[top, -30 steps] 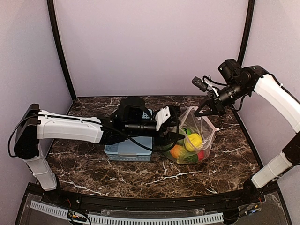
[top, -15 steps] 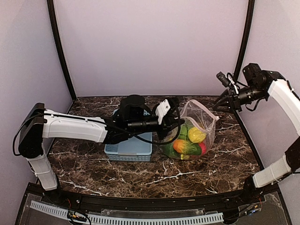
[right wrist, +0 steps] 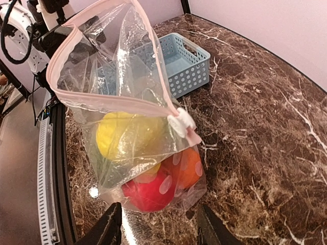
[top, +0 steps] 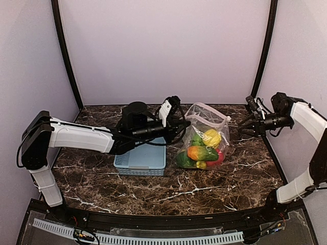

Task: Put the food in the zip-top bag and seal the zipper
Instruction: Pass from the right arm to the left, then pass from the left arm to the right

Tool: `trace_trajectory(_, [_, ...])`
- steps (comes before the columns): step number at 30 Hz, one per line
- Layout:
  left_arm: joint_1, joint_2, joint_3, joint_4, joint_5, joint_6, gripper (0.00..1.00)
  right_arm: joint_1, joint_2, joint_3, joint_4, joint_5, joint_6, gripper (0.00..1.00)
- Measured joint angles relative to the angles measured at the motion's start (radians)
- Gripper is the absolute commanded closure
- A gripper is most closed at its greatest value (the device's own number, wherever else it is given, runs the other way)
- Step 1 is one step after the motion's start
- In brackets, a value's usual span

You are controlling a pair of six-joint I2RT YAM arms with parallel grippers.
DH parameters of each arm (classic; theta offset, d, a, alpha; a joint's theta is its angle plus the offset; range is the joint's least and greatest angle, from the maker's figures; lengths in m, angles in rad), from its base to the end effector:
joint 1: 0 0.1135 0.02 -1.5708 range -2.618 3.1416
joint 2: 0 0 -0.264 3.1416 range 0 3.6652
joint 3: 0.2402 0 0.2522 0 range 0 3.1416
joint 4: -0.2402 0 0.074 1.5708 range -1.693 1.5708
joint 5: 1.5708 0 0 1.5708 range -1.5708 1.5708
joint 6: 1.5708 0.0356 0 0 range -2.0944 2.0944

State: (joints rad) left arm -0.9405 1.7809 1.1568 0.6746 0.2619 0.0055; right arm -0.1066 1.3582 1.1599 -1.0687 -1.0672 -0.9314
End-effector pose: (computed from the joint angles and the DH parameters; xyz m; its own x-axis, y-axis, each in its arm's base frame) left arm 0.2384 -0.3424 0.2827 0.0349 -0.0388 -0.9986 0.9325 0.3606 0.0186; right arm 0.2455 0.0051 0.2951 -0.3983 -0.3468 -0.8492 -0.8862 0.3844 0.2586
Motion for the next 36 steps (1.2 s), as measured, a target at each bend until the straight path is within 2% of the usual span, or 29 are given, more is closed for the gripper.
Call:
trace_trajectory(10, [0.000, 0.000, 0.000, 0.005, 0.024, -0.021, 0.95, 0.000, 0.097, -0.012, 0.146, -0.147, -0.064, 0.61])
trace_trajectory(18, [0.000, 0.000, 0.002, -0.004, 0.031, -0.022, 0.95, 0.004, 0.189, -0.012, 0.143, -0.209, -0.143, 0.63])
trace_trajectory(27, [0.002, 0.001, 0.023, -0.031, 0.031, -0.038, 0.95, 0.060, 0.214, 0.000, 0.131, -0.239, -0.171, 0.69])
trace_trajectory(31, [0.008, 0.002, 0.028, -0.038, 0.032, -0.041, 0.95, 0.082, 0.217, 0.012, 0.135, -0.247, -0.169, 0.75])
trace_trajectory(36, [0.008, 0.002, 0.029, -0.039, 0.032, -0.042, 0.95, 0.093, 0.232, 0.019, 0.143, -0.254, -0.165, 0.94])
